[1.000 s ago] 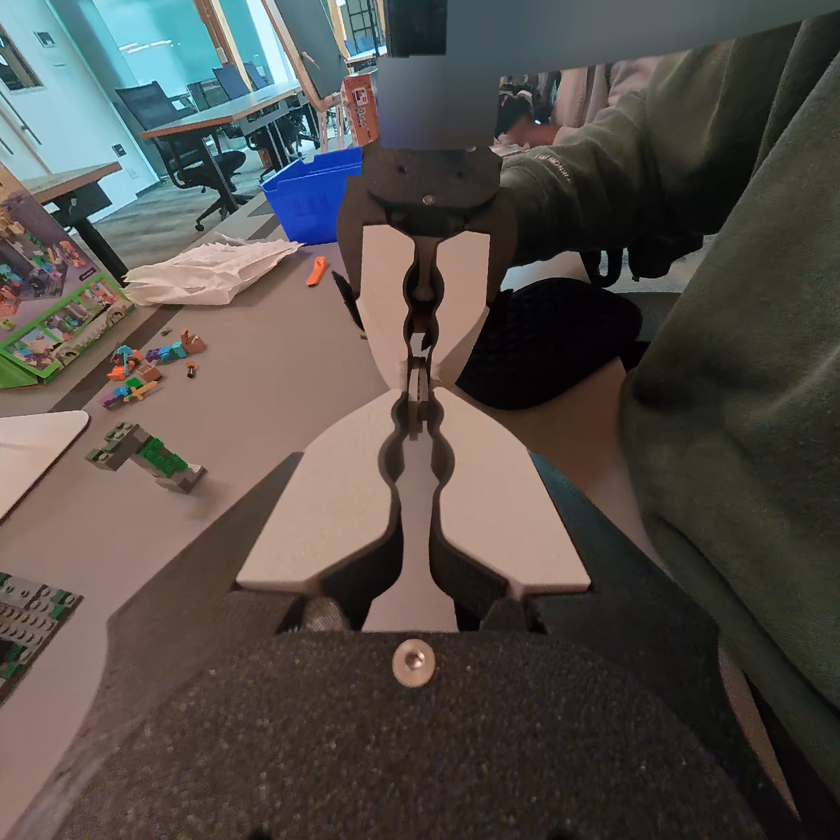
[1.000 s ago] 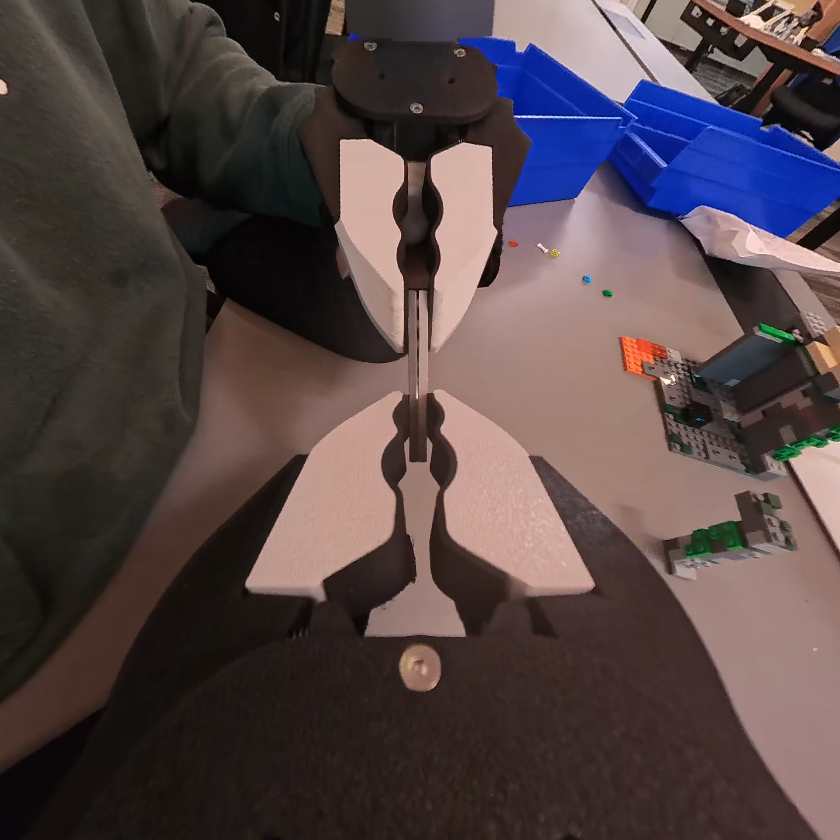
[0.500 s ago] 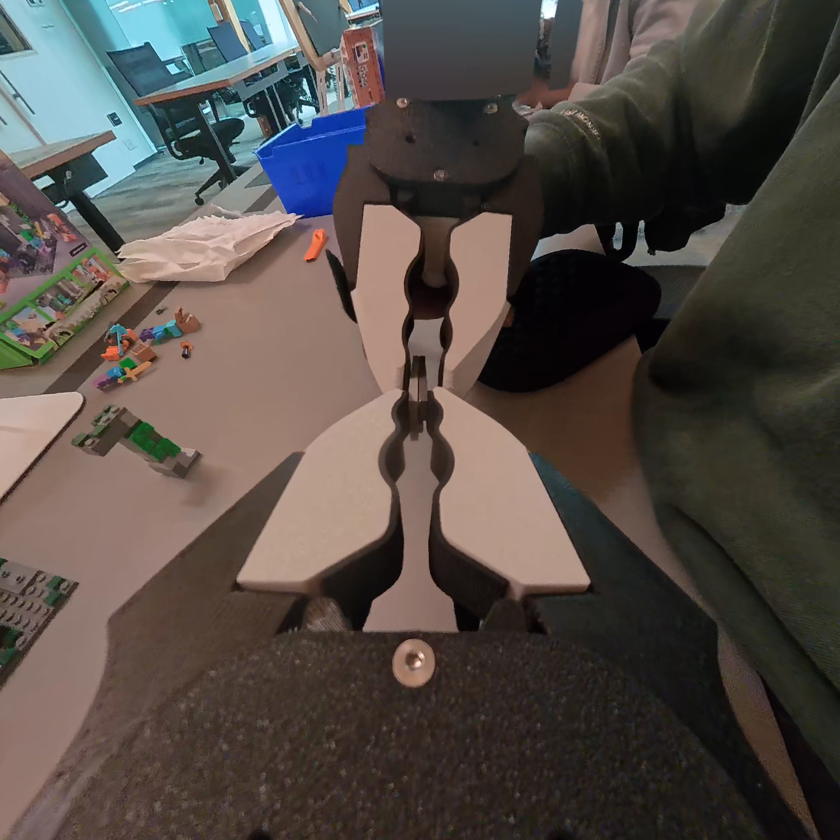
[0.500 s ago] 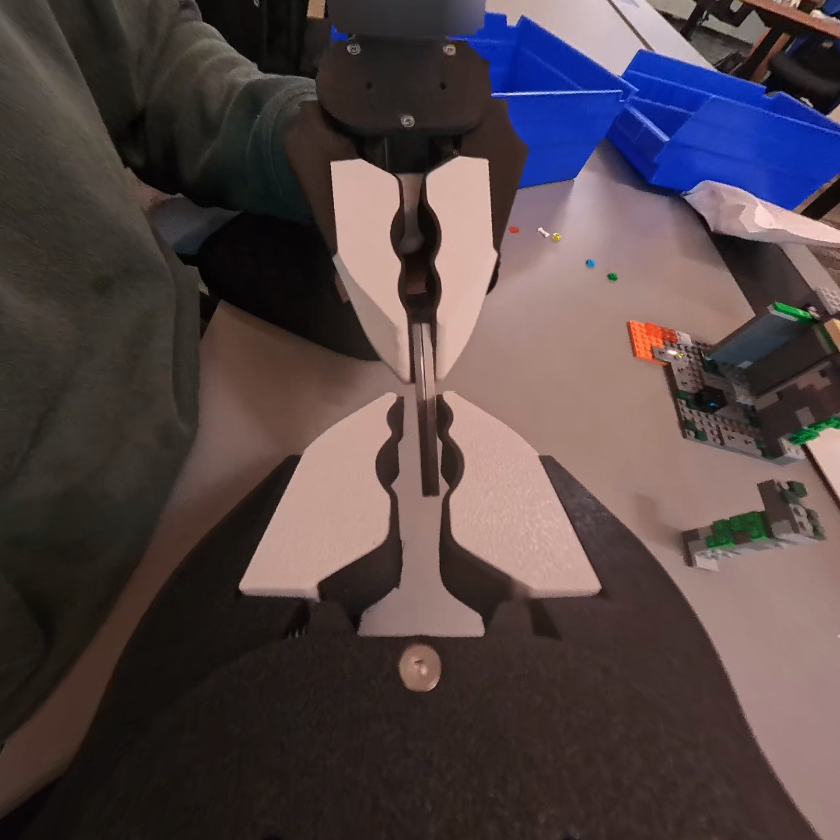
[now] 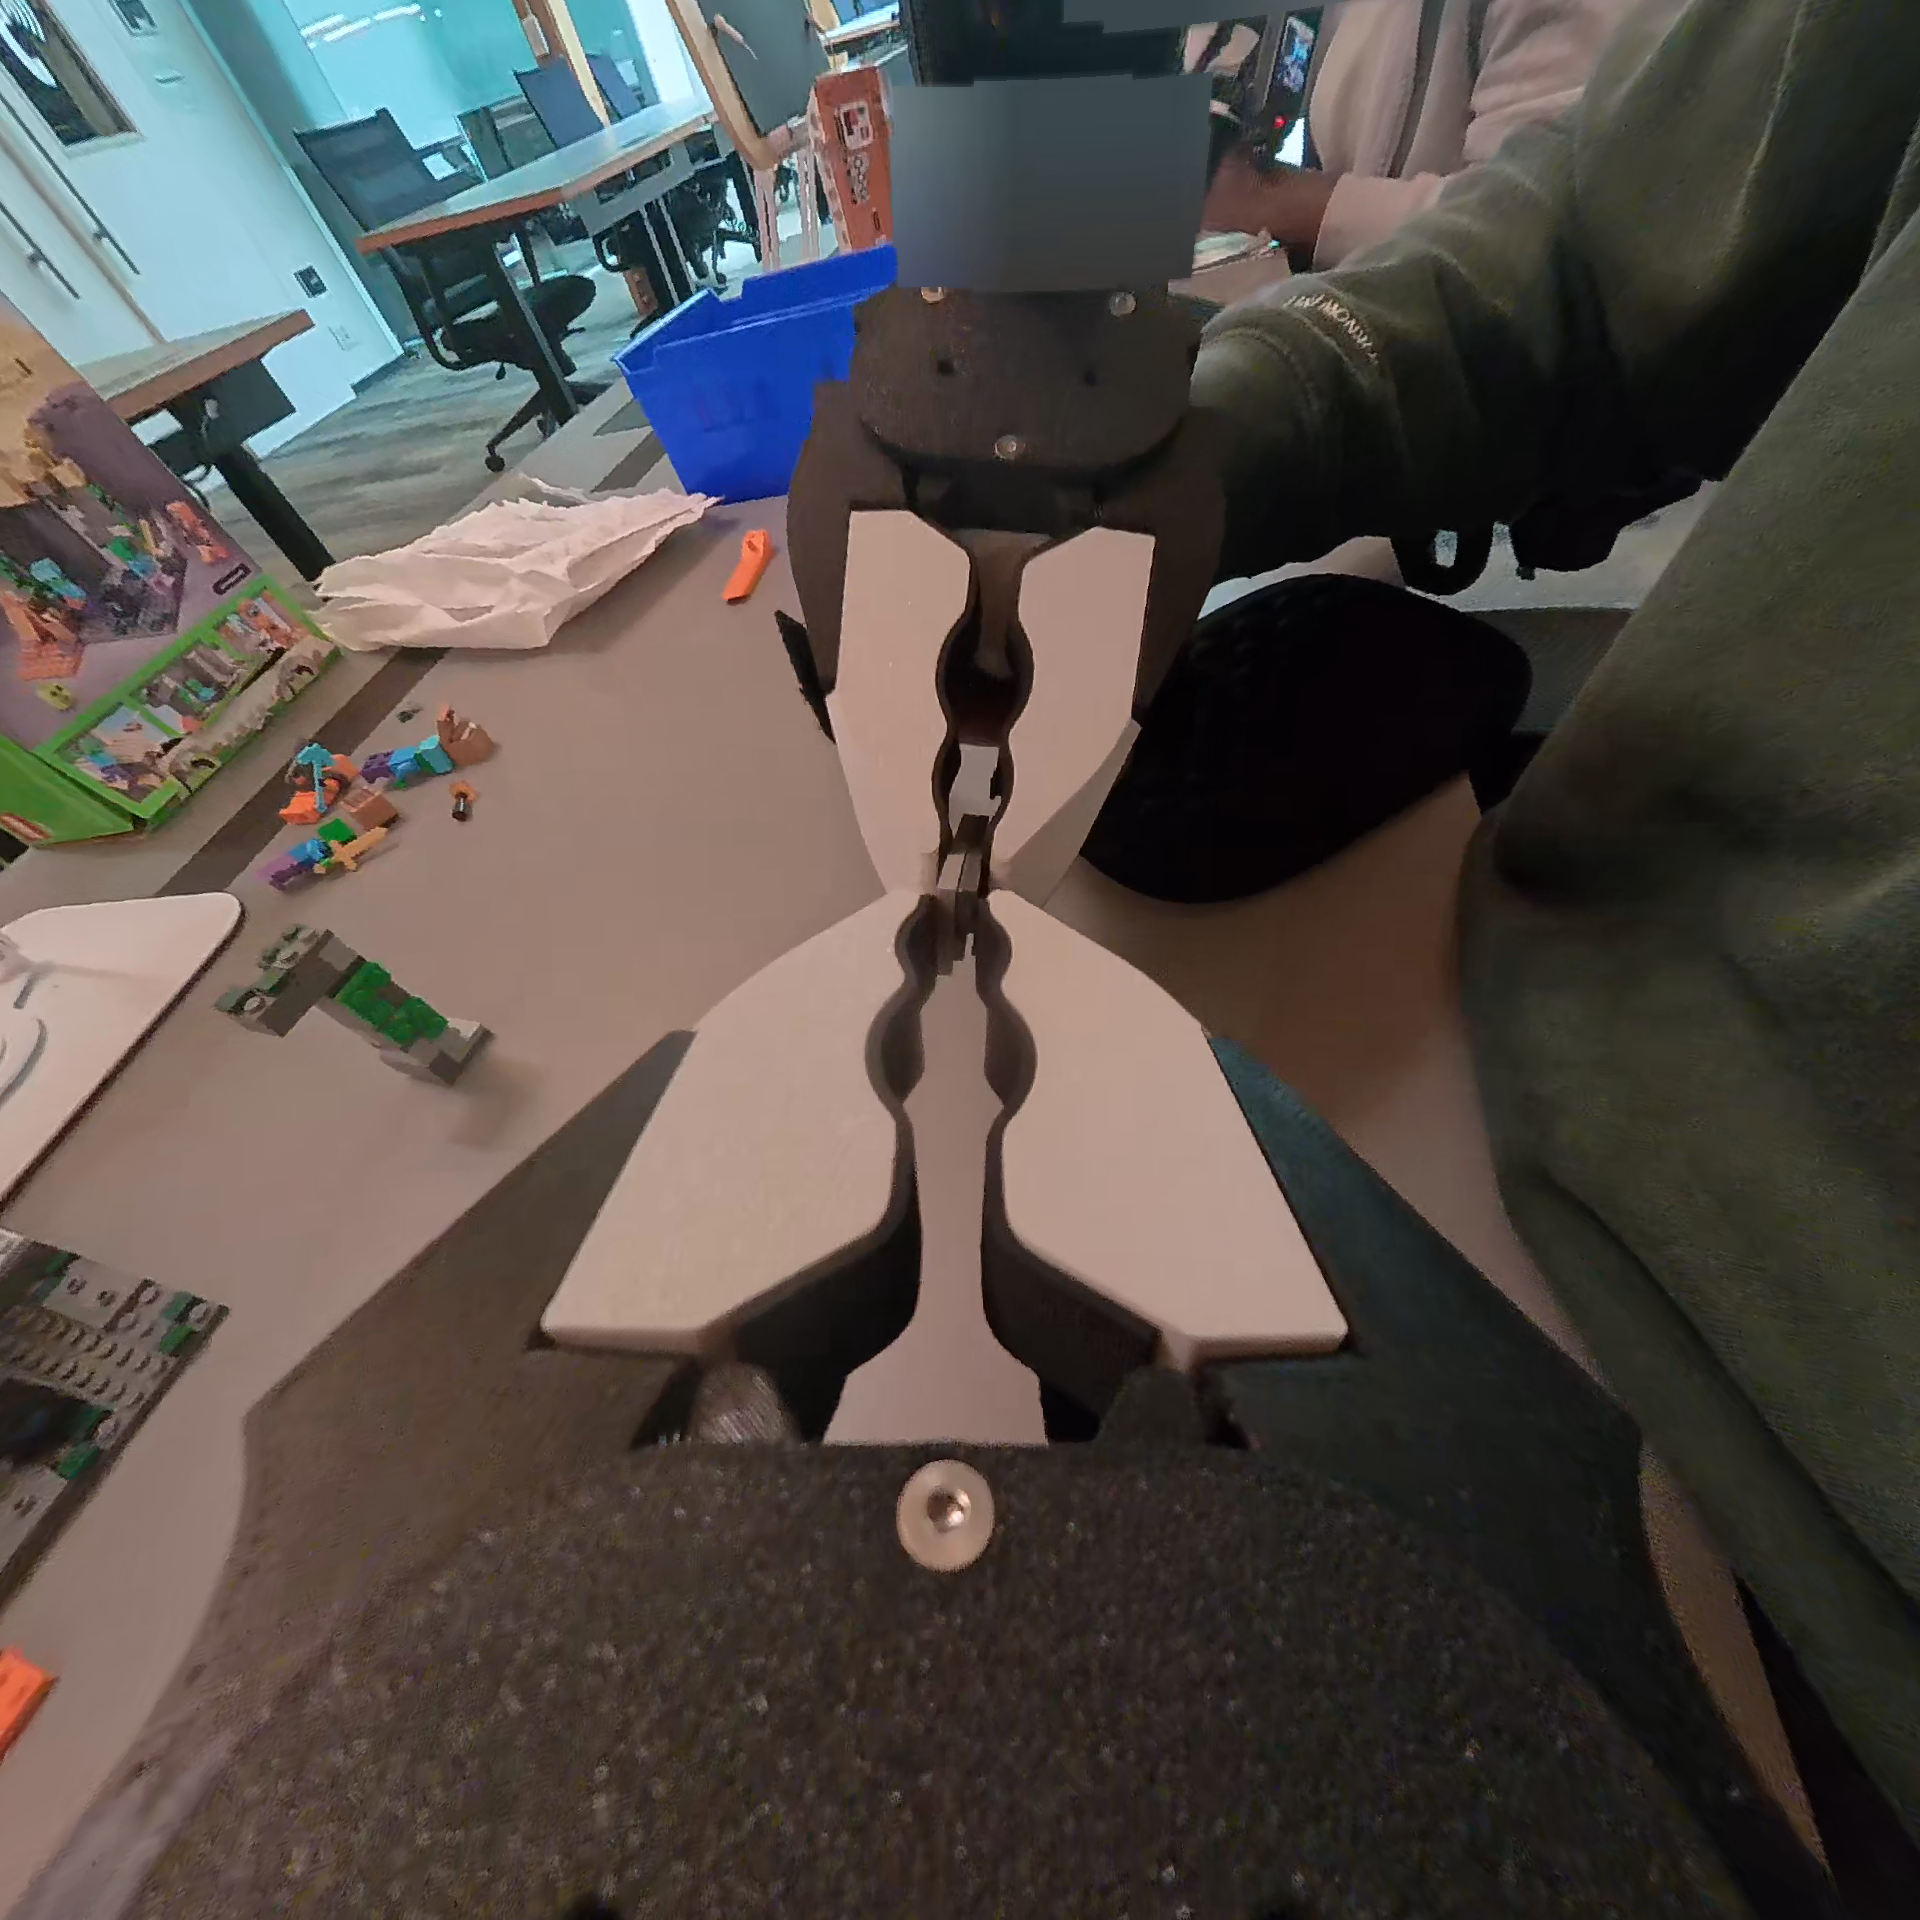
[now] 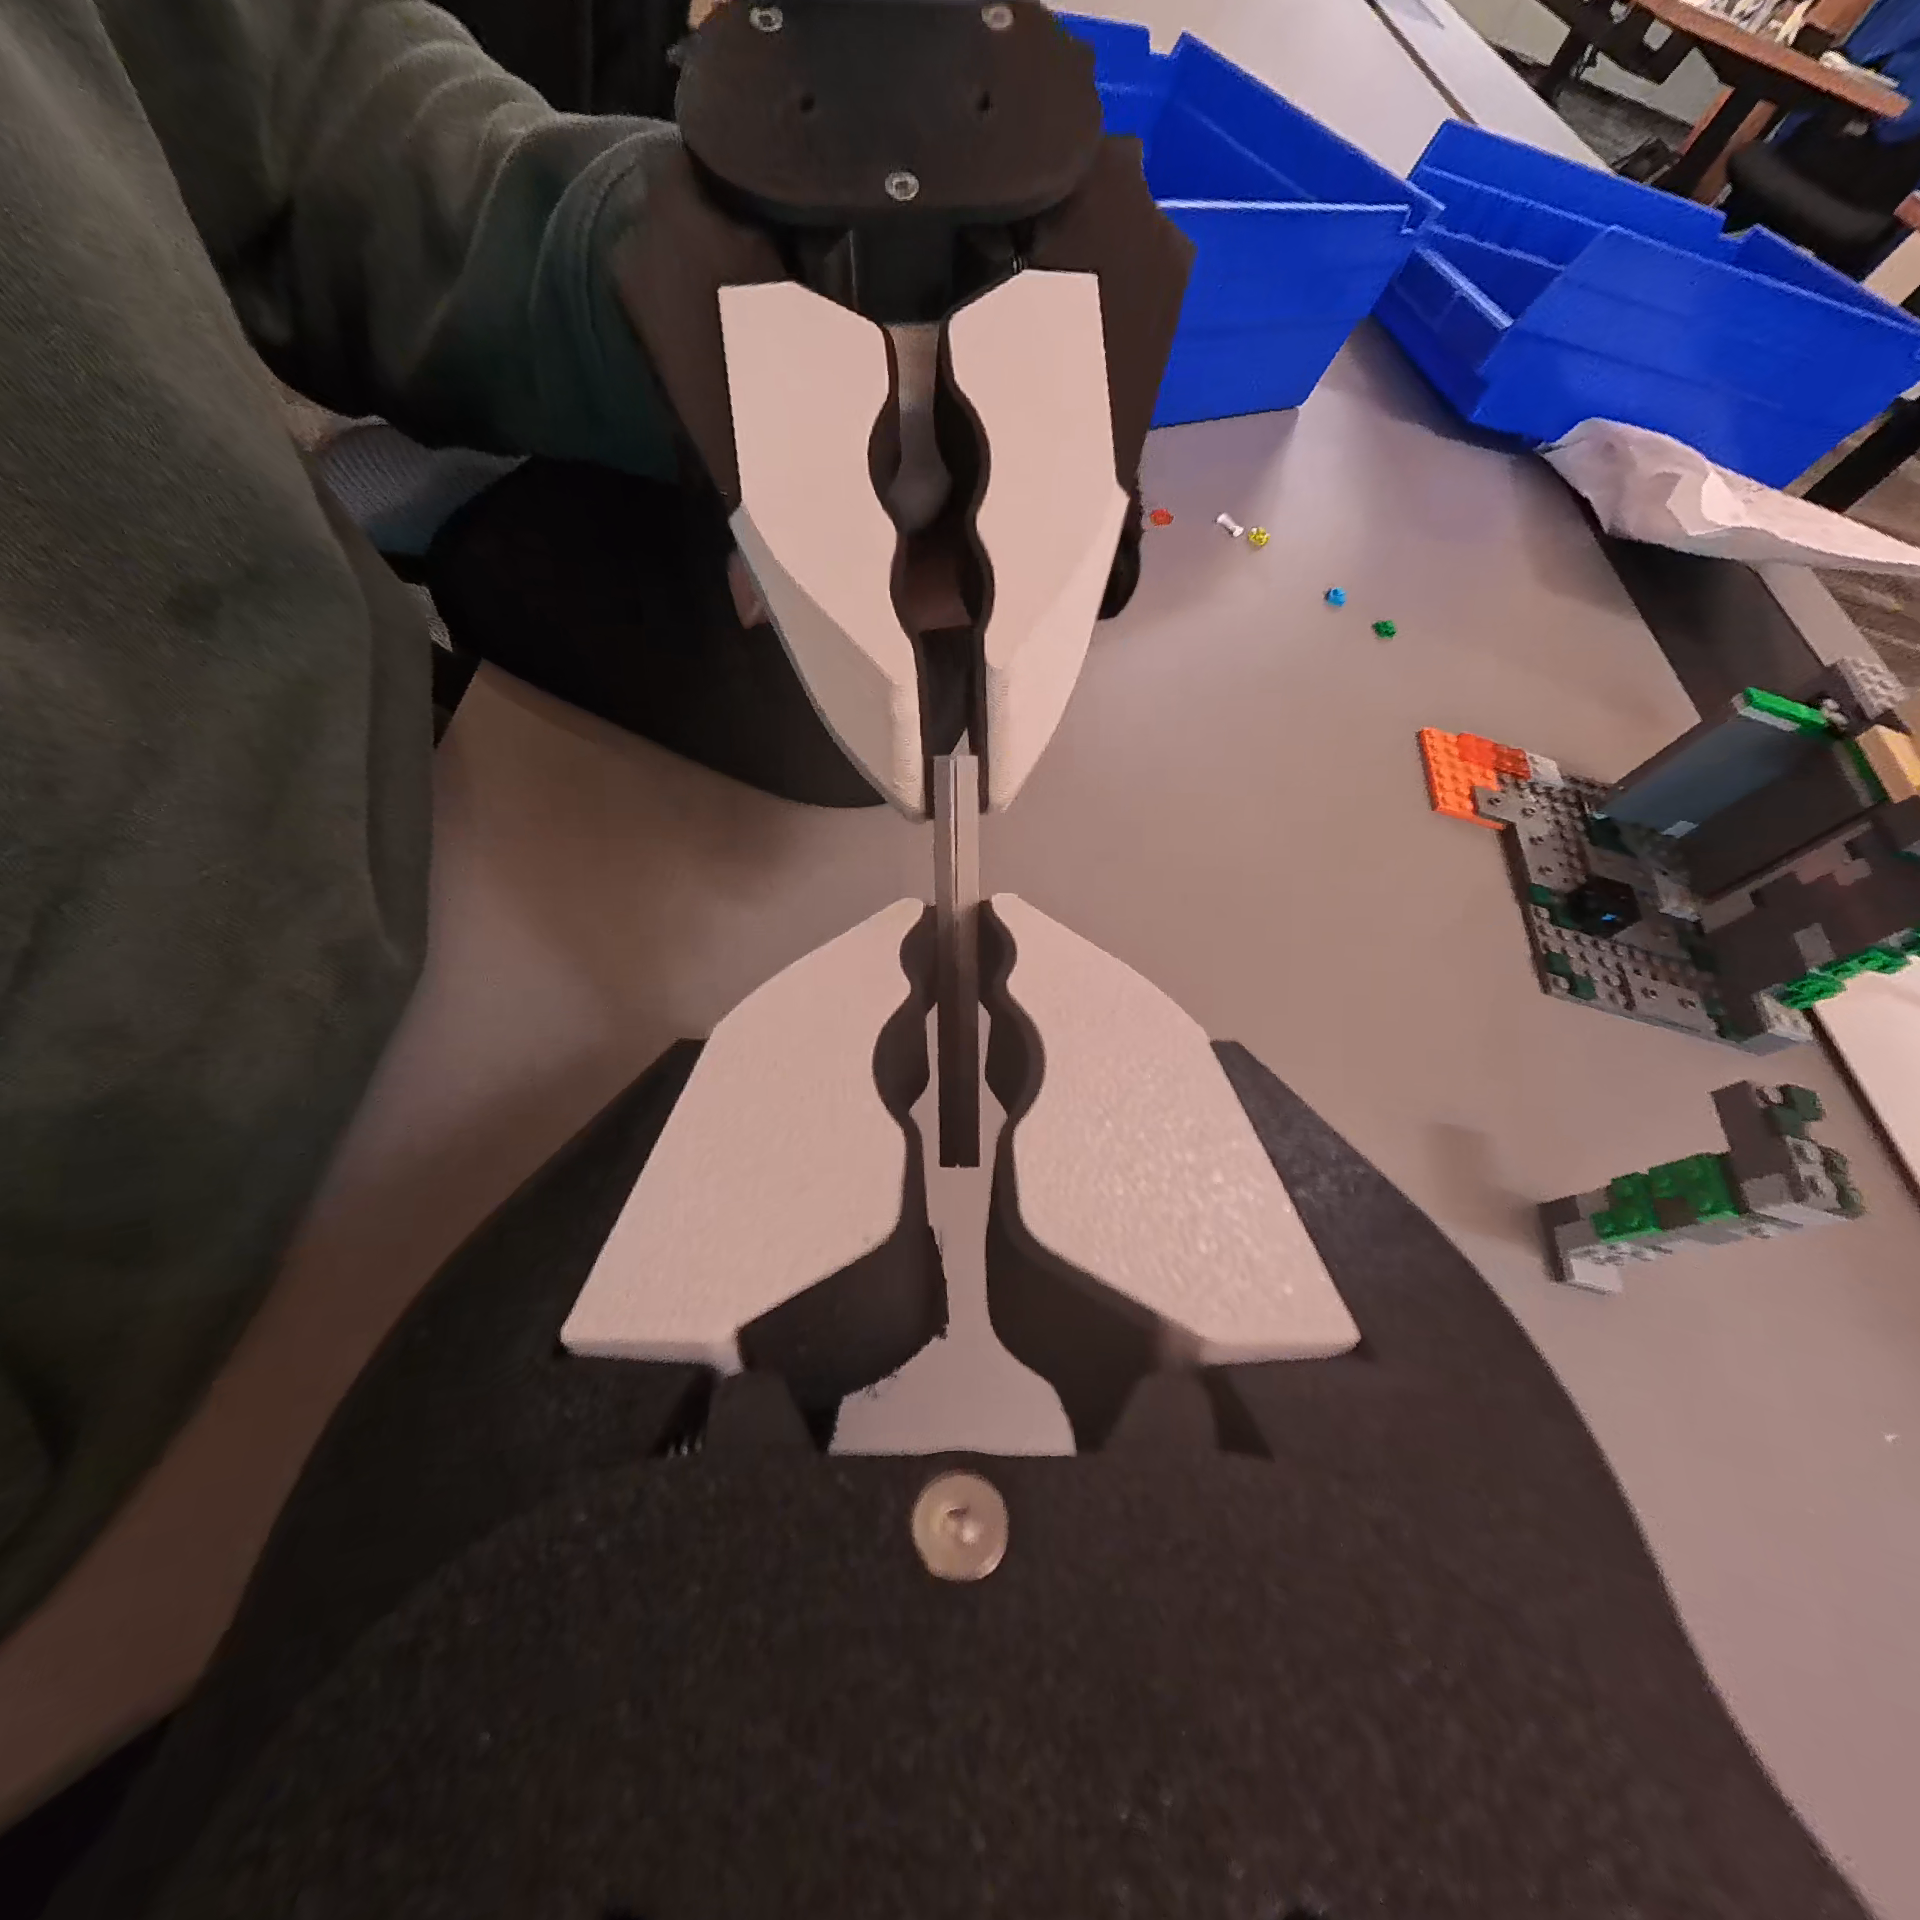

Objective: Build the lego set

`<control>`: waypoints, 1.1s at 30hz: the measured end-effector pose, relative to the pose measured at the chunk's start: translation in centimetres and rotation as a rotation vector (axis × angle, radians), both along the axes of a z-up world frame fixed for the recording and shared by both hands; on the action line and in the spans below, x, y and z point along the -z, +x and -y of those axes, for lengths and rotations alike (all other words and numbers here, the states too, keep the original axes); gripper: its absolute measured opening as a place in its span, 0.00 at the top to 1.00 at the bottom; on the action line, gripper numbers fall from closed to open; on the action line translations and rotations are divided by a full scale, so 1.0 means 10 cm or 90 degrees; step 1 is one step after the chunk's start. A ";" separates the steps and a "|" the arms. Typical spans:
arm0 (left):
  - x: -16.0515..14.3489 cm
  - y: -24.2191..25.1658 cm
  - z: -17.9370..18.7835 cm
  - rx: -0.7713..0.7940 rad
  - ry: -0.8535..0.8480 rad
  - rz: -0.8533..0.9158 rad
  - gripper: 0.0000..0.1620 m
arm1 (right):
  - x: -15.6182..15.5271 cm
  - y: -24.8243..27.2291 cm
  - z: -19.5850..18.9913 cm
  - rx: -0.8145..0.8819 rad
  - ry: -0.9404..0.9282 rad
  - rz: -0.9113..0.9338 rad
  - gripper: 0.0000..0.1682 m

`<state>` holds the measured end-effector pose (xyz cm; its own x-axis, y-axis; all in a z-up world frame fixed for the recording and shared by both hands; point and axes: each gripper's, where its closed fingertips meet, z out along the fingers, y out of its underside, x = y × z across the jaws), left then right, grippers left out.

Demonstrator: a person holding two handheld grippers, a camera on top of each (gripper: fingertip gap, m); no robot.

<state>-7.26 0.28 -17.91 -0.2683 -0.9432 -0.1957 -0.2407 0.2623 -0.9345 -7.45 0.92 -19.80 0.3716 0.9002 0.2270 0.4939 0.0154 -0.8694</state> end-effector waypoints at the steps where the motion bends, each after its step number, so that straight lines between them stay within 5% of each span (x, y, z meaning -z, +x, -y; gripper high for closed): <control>1: 0.00 0.00 0.00 -0.003 -0.009 -0.001 0.96 | 0.01 0.00 0.00 0.000 -0.001 0.003 0.97; 8: 0.14 0.04 0.04 0.003 0.041 -0.052 0.96 | 0.06 -0.07 0.00 0.005 0.012 0.015 0.91; 14: 0.15 0.04 0.07 0.015 0.065 -0.066 0.96 | 0.08 -0.05 0.02 -0.001 0.029 0.065 0.97; 29: 0.18 0.04 0.03 0.007 0.026 -0.056 0.96 | 0.12 -0.05 -0.02 0.014 0.031 0.062 0.96; 33: 0.12 -0.01 -0.07 -0.002 -0.018 -0.041 0.96 | 0.14 0.07 -0.04 0.040 0.005 0.048 0.89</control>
